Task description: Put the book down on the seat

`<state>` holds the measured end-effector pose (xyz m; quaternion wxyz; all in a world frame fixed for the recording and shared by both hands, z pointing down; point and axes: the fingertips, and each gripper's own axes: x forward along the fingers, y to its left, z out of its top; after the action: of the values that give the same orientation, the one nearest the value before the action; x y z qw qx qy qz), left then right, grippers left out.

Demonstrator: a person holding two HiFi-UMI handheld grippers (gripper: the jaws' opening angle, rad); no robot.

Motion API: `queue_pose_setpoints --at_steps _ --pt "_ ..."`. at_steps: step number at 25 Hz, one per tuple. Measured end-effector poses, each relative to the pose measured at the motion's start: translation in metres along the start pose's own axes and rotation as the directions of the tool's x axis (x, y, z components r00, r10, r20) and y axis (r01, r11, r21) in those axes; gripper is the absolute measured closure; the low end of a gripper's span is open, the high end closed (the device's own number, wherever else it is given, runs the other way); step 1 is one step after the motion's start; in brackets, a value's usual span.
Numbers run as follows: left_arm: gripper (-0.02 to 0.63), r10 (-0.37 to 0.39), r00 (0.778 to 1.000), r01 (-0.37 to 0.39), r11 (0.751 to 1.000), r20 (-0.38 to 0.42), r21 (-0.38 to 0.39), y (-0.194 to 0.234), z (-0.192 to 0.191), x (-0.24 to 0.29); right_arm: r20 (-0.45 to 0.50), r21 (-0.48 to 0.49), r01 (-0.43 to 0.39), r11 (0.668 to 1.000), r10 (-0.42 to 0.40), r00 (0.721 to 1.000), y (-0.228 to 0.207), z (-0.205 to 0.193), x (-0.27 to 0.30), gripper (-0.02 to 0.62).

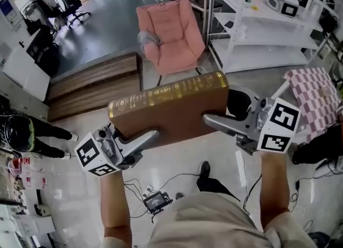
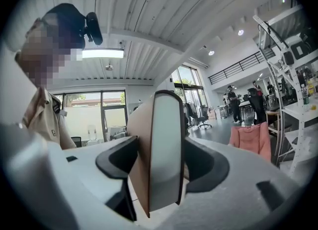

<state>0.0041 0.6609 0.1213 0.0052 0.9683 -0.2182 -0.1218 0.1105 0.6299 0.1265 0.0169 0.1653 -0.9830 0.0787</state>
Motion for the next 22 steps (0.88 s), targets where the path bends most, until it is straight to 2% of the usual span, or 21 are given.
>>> queue_pose_setpoints --at_steps 9,18,22 --pt "0.348 0.065 0.998 -0.065 0.998 -0.021 -0.001 0.066 -0.016 0.077 0.0 0.023 -0.064 0.998 0.064 0.998 -0.106 0.011 -0.007 0.311" --pt "0.349 0.076 0.996 -0.075 0.997 -0.047 0.01 0.114 -0.032 0.163 0.025 0.035 -0.082 0.996 0.081 0.996 -0.202 0.023 -0.035 0.313" --pt "0.349 0.067 0.996 -0.066 0.998 -0.052 0.01 0.118 -0.029 0.171 0.034 0.035 -0.076 0.997 0.075 0.997 -0.209 0.028 -0.038 0.313"
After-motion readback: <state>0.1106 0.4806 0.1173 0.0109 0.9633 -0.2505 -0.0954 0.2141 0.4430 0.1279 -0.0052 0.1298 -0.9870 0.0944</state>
